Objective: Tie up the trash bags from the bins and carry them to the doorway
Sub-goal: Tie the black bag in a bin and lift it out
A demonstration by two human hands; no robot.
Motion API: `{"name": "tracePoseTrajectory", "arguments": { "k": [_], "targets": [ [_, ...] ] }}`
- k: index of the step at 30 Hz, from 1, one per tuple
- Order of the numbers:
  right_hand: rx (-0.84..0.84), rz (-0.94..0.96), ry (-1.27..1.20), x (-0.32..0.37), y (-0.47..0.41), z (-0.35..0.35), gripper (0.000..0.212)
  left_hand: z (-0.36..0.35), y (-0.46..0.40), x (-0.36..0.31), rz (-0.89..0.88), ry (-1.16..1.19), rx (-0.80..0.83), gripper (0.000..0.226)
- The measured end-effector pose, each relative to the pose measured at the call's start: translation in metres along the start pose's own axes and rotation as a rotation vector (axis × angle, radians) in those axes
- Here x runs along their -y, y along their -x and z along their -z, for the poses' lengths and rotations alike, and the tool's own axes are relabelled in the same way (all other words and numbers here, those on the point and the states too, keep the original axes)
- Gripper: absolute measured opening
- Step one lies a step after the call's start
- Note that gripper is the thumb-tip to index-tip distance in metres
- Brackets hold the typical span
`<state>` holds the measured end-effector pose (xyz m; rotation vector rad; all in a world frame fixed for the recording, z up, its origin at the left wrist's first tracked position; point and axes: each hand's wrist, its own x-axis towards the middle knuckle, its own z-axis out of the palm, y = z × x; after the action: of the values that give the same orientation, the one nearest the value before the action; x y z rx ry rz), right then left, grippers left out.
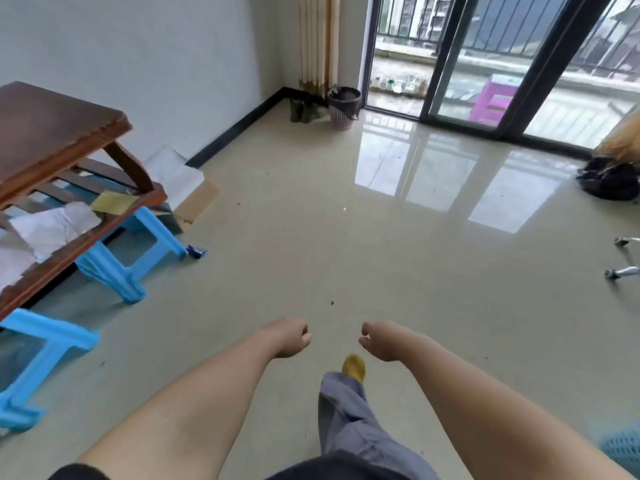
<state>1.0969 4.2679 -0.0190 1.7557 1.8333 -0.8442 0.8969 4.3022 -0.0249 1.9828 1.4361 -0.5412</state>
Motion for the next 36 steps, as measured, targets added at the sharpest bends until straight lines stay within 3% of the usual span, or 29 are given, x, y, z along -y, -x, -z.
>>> {"name": "tracePoseTrajectory", "arguments": {
  "k": [8,14,26,36],
  "targets": [
    [0.003,0.007,0.100,-0.059,-0.155,0.174,0.049,0.157,-0.158,0.002,0.036,0.120,-0.079,0.034],
    [0.041,0.038,0.141,-0.065,-0.254,0.267,0.048,0.241,-0.252,0.020,0.074,0.165,-0.045,0.035],
    [-0.068,-0.034,-0.034,-0.055,-0.488,0.494,0.046,0.497,-0.483,0.106,0.007,0.002,-0.100,0.035],
    [-0.021,-0.088,-0.095,-0.107,-0.647,0.633,0.044,0.642,-0.665,0.109,-0.046,-0.065,-0.019,0.033]
  ]
}}
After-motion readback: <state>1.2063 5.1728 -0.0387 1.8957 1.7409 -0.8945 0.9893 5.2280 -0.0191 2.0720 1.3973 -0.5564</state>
